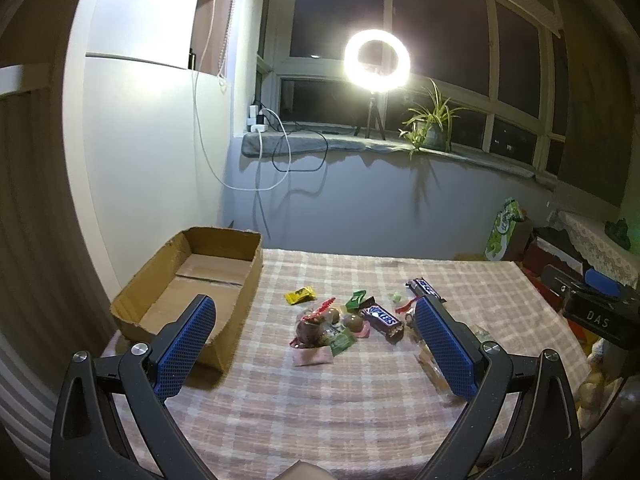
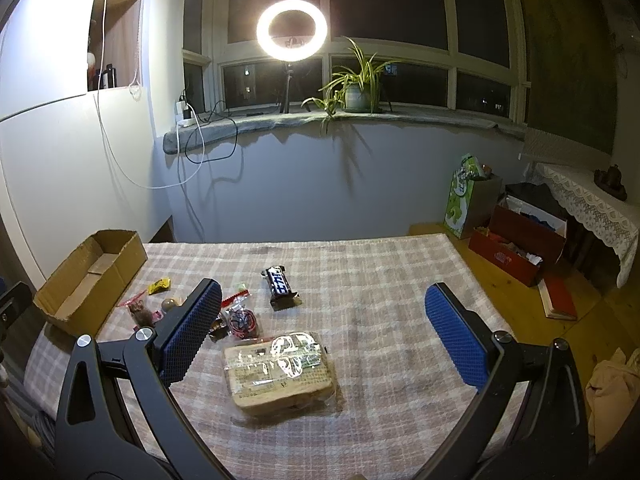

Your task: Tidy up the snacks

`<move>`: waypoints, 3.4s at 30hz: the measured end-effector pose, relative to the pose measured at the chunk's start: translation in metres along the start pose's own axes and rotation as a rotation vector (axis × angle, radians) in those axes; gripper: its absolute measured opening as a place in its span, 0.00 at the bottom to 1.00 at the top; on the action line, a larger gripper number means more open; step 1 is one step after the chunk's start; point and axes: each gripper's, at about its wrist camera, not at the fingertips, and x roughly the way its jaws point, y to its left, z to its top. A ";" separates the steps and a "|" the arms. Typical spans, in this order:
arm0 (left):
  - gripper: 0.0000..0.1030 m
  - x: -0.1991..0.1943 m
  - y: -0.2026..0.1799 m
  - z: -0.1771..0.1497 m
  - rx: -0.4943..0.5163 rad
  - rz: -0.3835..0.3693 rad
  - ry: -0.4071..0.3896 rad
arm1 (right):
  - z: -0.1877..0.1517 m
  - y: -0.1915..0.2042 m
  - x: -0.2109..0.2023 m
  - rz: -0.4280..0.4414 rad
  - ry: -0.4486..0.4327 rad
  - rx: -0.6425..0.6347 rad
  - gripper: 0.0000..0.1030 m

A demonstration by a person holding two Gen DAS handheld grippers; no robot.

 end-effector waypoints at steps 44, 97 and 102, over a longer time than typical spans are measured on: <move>0.91 0.136 -0.081 -0.073 -0.106 -0.453 0.545 | -0.054 -0.037 0.163 0.555 0.650 0.080 1.00; 0.61 0.080 0.054 -0.016 -0.147 -0.292 0.281 | 0.016 0.165 0.110 0.749 0.566 -0.215 0.80; 0.61 0.084 0.086 -0.006 -0.153 -0.225 0.257 | 0.026 0.210 0.117 0.798 0.560 -0.250 0.80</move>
